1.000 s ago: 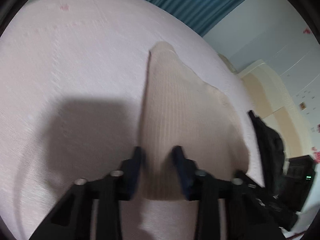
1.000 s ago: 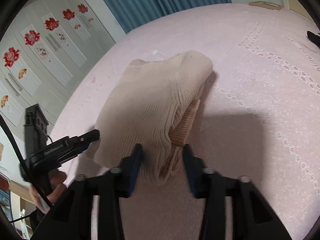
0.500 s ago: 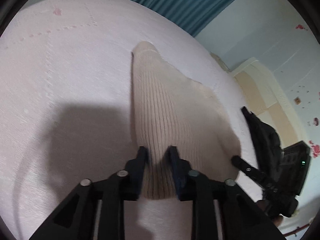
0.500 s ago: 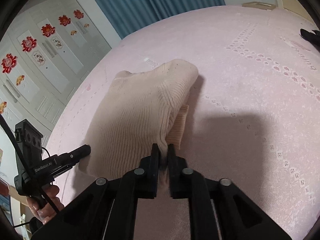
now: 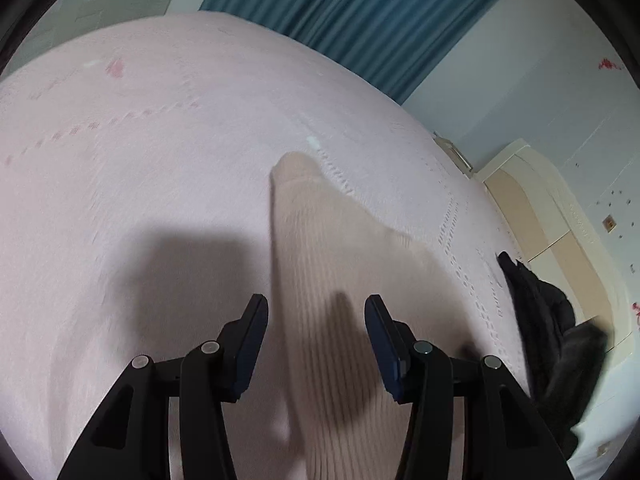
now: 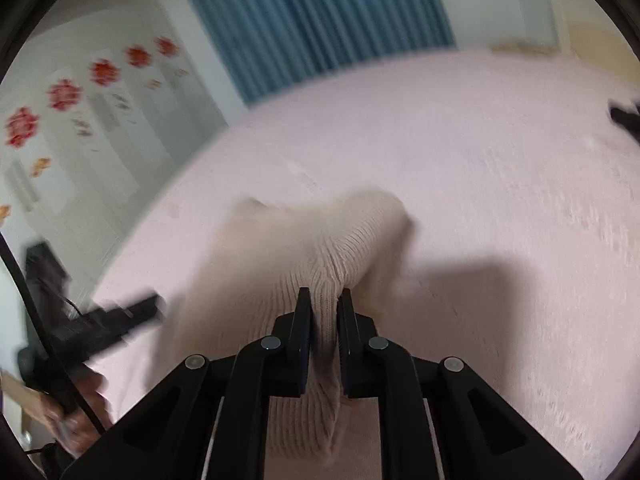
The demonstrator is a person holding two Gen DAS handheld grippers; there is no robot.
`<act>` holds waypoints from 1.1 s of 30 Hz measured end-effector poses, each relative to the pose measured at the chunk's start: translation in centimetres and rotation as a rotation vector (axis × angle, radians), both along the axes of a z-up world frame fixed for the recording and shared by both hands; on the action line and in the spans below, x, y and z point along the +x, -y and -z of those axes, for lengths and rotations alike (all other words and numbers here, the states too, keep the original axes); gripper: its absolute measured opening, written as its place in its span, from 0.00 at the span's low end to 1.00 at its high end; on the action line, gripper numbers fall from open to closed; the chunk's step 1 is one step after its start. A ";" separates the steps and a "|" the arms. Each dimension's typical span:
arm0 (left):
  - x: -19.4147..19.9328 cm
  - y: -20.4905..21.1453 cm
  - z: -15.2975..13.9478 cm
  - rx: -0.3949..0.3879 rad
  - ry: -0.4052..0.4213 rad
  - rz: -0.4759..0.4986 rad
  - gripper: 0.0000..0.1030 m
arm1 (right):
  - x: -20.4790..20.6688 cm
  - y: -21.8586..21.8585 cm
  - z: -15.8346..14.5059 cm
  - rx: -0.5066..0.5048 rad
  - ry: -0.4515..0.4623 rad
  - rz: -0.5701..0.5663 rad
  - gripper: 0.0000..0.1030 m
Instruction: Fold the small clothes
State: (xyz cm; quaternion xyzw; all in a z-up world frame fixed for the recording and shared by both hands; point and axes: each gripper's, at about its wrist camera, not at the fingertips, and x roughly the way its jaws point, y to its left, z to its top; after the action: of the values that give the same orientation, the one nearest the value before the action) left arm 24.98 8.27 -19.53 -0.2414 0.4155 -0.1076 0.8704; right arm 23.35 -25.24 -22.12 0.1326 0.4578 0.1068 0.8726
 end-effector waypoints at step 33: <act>0.8 3.5 0.9 0.315 0.041 0.008 0.48 | 1.4 -2.0 -0.1 -0.115 0.066 -0.056 0.23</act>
State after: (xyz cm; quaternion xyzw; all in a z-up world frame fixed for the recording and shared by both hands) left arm 25.78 4.77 -20.40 -0.0980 0.4101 -0.0495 0.9054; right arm 24.76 -23.23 -21.99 0.0657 0.4377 0.1088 0.8901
